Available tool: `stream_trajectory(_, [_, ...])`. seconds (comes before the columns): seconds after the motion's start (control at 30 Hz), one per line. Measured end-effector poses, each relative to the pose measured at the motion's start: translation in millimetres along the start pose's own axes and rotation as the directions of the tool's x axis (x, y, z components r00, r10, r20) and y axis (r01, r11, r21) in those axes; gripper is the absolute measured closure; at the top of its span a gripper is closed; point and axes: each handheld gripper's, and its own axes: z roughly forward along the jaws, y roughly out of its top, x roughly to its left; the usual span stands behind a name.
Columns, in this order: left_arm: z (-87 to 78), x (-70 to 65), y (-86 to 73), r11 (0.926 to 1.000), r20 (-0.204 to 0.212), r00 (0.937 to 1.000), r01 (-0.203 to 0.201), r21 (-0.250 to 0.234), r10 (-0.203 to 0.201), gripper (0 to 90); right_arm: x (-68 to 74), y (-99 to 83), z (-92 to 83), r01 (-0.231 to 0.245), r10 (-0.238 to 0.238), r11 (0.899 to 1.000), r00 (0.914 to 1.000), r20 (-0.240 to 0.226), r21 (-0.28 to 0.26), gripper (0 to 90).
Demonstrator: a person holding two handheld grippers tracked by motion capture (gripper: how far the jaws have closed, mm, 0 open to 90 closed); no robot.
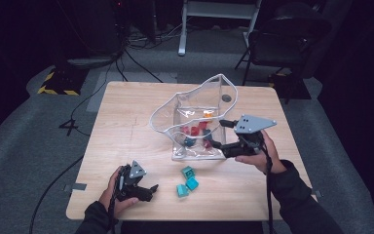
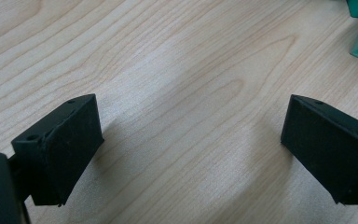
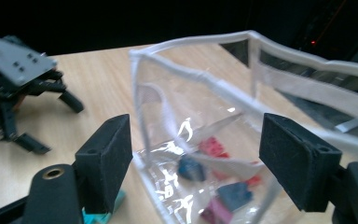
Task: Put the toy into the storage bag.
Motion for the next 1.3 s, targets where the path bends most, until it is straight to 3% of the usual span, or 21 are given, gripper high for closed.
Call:
stream_trajectory(0.33, [0.1, 0.0, 0.0, 1.0, 0.001, 1.0, 0.0, 0.0, 0.0, 5.4, 34.9, -40.8, 24.5, 0.014, -0.008, 0.998, 0.9955, -0.095, 0.063, 26.1])
stream_trajectory(0.73, [0.0, 0.0, 0.0, 1.0, 0.0, 1.0, 0.0, 0.0, 0.0, 5.4, 69.7, -82.0, 56.4, 0.028, 0.002, 0.988, 0.9815, -0.191, 0.153, 28.1])
stream_trajectory(0.93, [0.0, 0.0, 0.0, 1.0, 0.0, 1.0, 0.0, 0.0, 0.0, 5.4, 80.9, -94.8, 69.0, 0.044, -0.002, 0.984, 0.9713, -0.238, 0.172, 29.3])
stream_trajectory(1.3, [0.0, 0.0, 0.0, 1.0, -0.001, 1.0, 0.0, 0.001, 0.0, 5.4, 84.9, -105.3, 80.8, 0.015, 0.034, 0.98, 0.9709, -0.237, 0.199, 32.9])
